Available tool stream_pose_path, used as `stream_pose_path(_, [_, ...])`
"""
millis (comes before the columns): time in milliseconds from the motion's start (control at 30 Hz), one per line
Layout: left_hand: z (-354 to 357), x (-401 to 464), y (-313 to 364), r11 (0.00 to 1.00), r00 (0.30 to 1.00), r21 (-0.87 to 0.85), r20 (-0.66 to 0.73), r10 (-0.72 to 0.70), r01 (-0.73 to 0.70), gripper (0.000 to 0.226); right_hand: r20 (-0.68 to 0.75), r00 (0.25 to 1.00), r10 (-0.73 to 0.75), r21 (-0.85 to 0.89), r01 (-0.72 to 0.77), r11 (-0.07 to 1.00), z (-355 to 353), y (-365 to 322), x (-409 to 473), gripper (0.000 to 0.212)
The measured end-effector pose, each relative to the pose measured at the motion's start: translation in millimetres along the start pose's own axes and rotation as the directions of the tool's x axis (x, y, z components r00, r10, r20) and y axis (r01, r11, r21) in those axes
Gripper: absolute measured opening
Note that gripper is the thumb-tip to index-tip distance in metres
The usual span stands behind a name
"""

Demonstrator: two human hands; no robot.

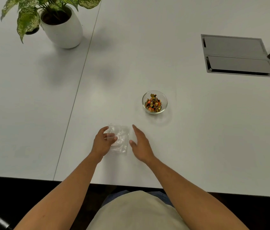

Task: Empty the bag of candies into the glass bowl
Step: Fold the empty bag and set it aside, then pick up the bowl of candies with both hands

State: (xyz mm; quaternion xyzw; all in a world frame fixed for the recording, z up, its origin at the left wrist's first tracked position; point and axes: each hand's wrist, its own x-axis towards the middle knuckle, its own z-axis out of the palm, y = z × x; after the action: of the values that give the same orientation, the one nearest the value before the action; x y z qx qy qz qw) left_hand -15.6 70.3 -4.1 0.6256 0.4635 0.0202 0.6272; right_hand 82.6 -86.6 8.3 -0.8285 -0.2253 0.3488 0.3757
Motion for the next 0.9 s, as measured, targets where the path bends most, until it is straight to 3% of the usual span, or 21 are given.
stream_pose_path(100, [7.2, 0.1, -1.6, 0.969, 0.992, 0.236, -0.091, 0.09, -0.067, 0.071, 0.123, 0.99, -0.067, -0.247, 0.096, 0.964, 10.2, 8.5, -5.8, 0.068])
stream_pose_path(200, [15.0, -7.3, -1.0, 0.804, 0.952, 0.587, -0.187, 0.242, -0.089, 0.076, 0.179, 0.977, -0.114, -0.464, 0.186, 0.866, 15.4, 14.4, -8.7, 0.067])
stream_pose_path(300, [22.5, -15.8, -7.7, 0.564, 0.893, 0.777, -0.005, 0.451, -0.28, 0.066, 0.239, 0.962, -0.132, -0.568, 0.249, 0.785, 17.4, 18.1, -8.9, 0.066])
stream_pose_path(400, [27.3, -18.2, -22.9, 0.378, 0.853, 0.81, 0.262, 0.451, -0.448, 0.059, 0.261, 0.956, -0.137, -0.622, 0.275, 0.733, 18.4, 23.0, -10.2, 0.066])
stream_pose_path(533, [26.1, -19.3, -44.9, 0.376, 0.908, 0.837, 0.301, 0.29, -0.398, 0.06, 0.296, 0.947, -0.129, -0.688, 0.305, 0.658, 16.7, 29.3, -10.3, 0.064])
stream_pose_path(667, [28.8, -20.3, -41.6, 0.401, 0.922, 0.842, 0.255, 0.291, -0.36, 0.06, 0.284, 0.944, -0.167, -0.684, 0.322, 0.654, 15.1, 30.5, -10.5, 0.063])
stream_pose_path(833, [42.4, -14.7, -9.1, 0.414, 0.857, 0.784, 0.278, 0.433, -0.463, 0.061, 0.014, 0.979, -0.204, -0.513, 0.182, 0.839, -9.2, 23.8, -4.5, 0.061])
stream_pose_path(900, [52.9, -6.9, 9.0, 0.476, 0.837, 0.713, 0.297, 0.459, -0.514, 0.061, -0.153, 0.972, -0.177, -0.364, 0.111, 0.925, -27.0, 21.9, -0.1, 0.061])
